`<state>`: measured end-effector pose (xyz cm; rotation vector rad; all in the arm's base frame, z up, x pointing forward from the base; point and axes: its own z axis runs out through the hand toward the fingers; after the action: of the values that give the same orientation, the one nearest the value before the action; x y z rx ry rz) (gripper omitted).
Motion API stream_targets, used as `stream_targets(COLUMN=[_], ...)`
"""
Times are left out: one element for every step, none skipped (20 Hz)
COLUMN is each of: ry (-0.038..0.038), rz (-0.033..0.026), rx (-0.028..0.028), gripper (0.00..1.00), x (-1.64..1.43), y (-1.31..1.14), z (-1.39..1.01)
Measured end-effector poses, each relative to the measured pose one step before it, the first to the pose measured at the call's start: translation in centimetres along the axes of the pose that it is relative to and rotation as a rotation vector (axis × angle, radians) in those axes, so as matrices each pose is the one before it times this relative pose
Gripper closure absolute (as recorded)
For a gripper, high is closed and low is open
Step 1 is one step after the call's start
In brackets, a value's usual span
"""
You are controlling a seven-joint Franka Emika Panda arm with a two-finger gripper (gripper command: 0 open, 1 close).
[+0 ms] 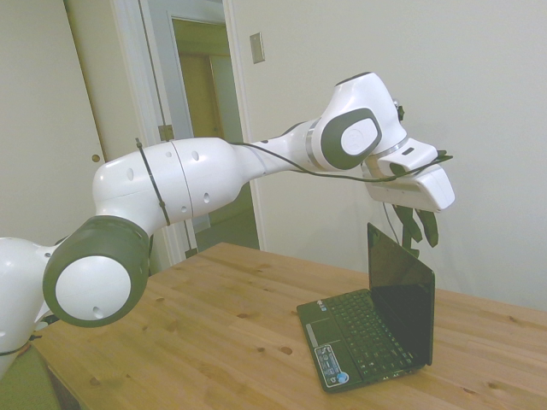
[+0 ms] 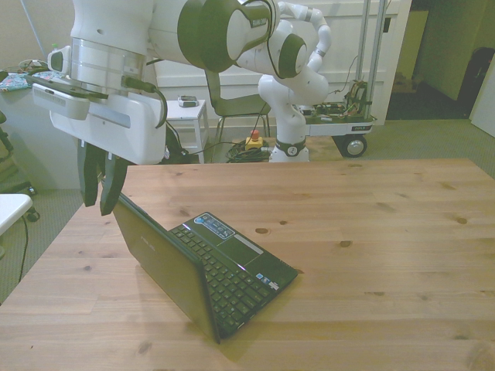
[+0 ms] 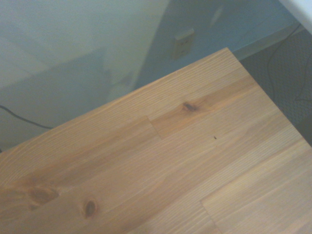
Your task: Close the laptop
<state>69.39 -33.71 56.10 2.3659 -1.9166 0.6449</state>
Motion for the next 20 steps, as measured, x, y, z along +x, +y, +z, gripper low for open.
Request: stream_targets(ry=[-0.00604,-0.00791,-0.00821,-0.00882,-0.01005,-0.00665,-0.00556,-0.00584,-0.00435,-0.00557,-0.00614,-0.00787,-0.0088,-0.01035,-0.01276,-0.01107,-0.01017,-0.00931,-0.00746,-0.00734], rz=[-0.0004,-0.00169,-0.00254,-0.00173,0.00047,-0.0004,0.00067,0.00042,-0.0009,-0.00036,-0.00013,-0.00052,-0.00163,0.00061,0.00045,0.0033,0.00287,0.0013,0.00051,0.00015], rx=[-0.00041,-0.00133,-0.00084,-0.00127,-0.00272,-0.00079,0.00071,-0.00027,0.00136,0.00052,0.0014,-0.00066,-0.00166,-0.00485,-0.00928,-0.00838,-0.00854,-0.00865,-0.00649,-0.00694], gripper=[1.0,1.0,1.0,1.0,1.0,1.0,1.0,1.0,1.0,1.0,1.0,1.0,1.0,1.0,1.0,1.0,1.0,1.0,1.0,1.0], x=[-0.49,-0.622,-0.713,-0.76,-0.775,-0.65,-0.581,-0.506,-0.482,-0.536,-0.67,-0.751,-0.82,-0.826,-0.835,-0.707,-0.647,-0.524,-0.427,-0.397], y=[-0.291,-0.338,-0.403,-0.392,-0.341,-0.277,-0.218,-0.114,-0.063,-0.046,-0.074,-0.011,0.015,0.097,0.2,0.285,0.366,0.456,0.517,0.582], z=[0.131,0.15,0.142,0.069,0.151,0.023,-0.091,-0.062,-0.133,-0.073,-0.022,0.011,0.096,0.243,0.412,0.459,0.616,0.725,0.693,0.806])
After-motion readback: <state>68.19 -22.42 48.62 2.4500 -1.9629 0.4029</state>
